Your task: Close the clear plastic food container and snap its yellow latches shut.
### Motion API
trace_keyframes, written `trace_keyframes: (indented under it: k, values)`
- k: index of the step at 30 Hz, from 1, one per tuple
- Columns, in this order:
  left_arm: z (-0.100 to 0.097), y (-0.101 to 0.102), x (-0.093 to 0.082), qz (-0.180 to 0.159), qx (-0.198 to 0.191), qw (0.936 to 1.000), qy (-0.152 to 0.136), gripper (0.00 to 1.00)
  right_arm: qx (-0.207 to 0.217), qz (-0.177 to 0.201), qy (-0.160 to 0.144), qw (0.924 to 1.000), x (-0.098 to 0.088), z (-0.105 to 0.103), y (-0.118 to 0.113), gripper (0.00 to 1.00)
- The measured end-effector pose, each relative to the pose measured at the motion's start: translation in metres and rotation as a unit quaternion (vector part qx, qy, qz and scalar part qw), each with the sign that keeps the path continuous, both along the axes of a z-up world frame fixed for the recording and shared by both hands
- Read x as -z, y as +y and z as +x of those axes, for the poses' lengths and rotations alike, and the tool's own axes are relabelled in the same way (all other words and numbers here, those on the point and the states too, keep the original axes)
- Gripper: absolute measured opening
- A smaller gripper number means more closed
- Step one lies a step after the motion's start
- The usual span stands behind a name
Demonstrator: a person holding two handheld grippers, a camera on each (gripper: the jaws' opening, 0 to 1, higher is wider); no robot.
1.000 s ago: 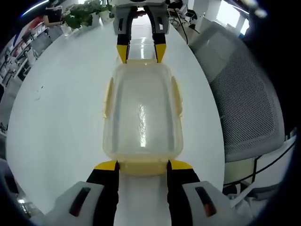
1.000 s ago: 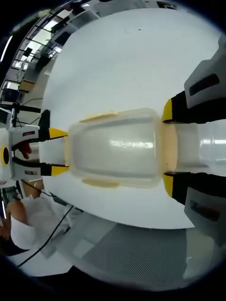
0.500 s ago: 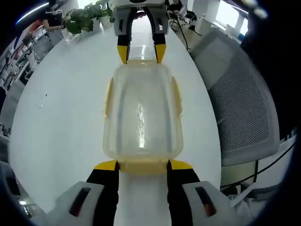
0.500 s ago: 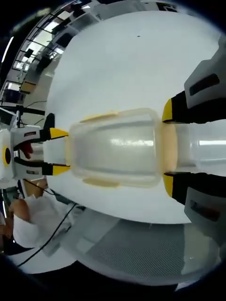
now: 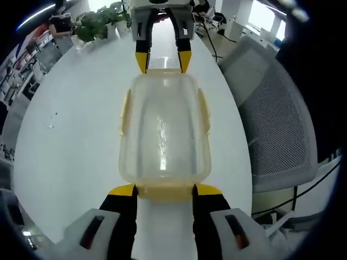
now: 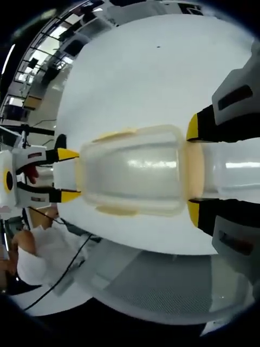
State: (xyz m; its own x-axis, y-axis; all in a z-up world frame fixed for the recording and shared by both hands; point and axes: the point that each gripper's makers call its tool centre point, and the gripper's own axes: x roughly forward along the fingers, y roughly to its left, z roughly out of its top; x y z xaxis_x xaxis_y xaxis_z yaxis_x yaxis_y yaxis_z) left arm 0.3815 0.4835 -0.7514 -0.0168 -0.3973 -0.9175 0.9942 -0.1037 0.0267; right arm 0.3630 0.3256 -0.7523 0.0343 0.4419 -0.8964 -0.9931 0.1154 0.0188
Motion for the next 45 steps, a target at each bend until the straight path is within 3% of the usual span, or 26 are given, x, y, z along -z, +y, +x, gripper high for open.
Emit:
trace_keyframes:
  k: [16,45]
  values:
    - [0.002,-0.011,-0.004,0.008,-0.001,1.0000,-0.004,0.39,-0.002,-0.007,-0.006,1.0000,-0.002,0.002,-0.011,0.39]
    - [-0.004,-0.061,-0.003,-0.005,-0.001,1.0000,0.000,0.39,-0.003,-0.020,-0.001,0.9998,0.000,-0.001,-0.061,0.39]
